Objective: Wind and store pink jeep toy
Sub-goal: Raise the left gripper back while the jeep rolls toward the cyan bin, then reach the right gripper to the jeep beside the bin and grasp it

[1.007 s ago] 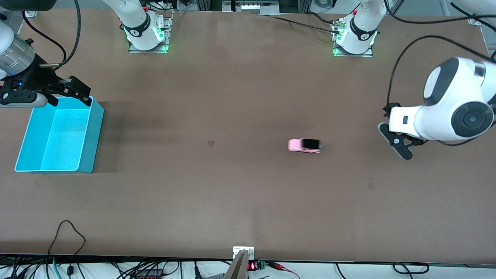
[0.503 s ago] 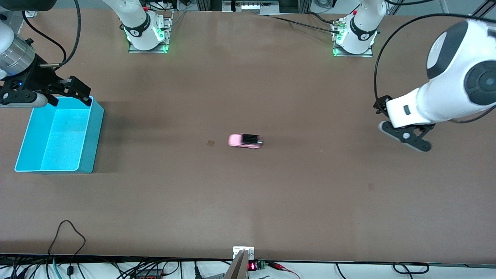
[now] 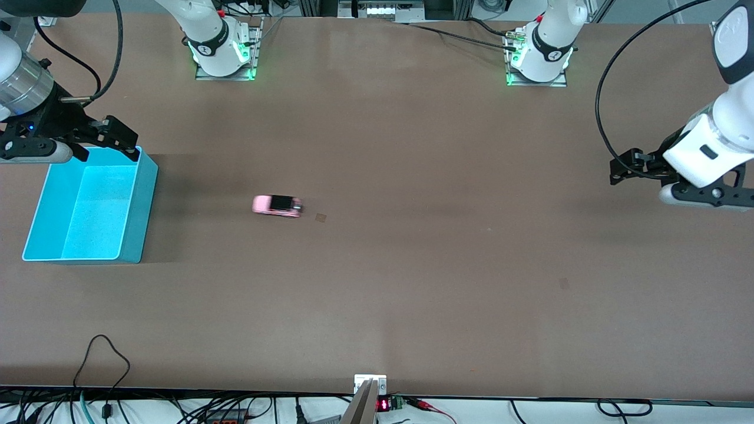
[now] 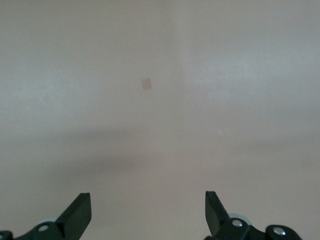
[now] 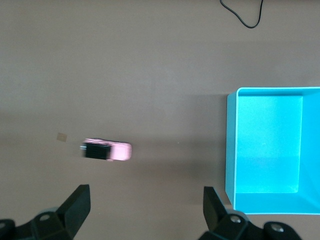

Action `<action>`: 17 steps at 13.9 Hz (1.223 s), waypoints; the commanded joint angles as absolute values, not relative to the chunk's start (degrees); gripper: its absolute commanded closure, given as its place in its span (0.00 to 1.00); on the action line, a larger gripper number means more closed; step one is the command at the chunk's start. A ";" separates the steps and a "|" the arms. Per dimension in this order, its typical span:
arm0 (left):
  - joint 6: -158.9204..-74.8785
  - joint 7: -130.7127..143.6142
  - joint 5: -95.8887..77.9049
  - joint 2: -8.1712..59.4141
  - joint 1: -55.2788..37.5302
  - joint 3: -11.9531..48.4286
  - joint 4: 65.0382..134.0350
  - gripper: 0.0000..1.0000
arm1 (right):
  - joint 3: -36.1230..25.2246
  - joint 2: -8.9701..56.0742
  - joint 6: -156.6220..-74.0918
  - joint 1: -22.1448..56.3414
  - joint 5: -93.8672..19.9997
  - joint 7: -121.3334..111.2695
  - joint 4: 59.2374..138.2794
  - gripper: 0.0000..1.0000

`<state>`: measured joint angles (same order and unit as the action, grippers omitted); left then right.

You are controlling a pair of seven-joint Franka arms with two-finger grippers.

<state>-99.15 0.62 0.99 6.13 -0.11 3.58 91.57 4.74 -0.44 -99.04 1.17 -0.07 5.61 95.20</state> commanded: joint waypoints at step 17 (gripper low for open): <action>-96.33 -5.19 0.97 -0.35 -2.99 -0.70 98.44 0.00 | 4.13 2.29 -97.01 -0.52 0.09 -26.05 100.00 0.00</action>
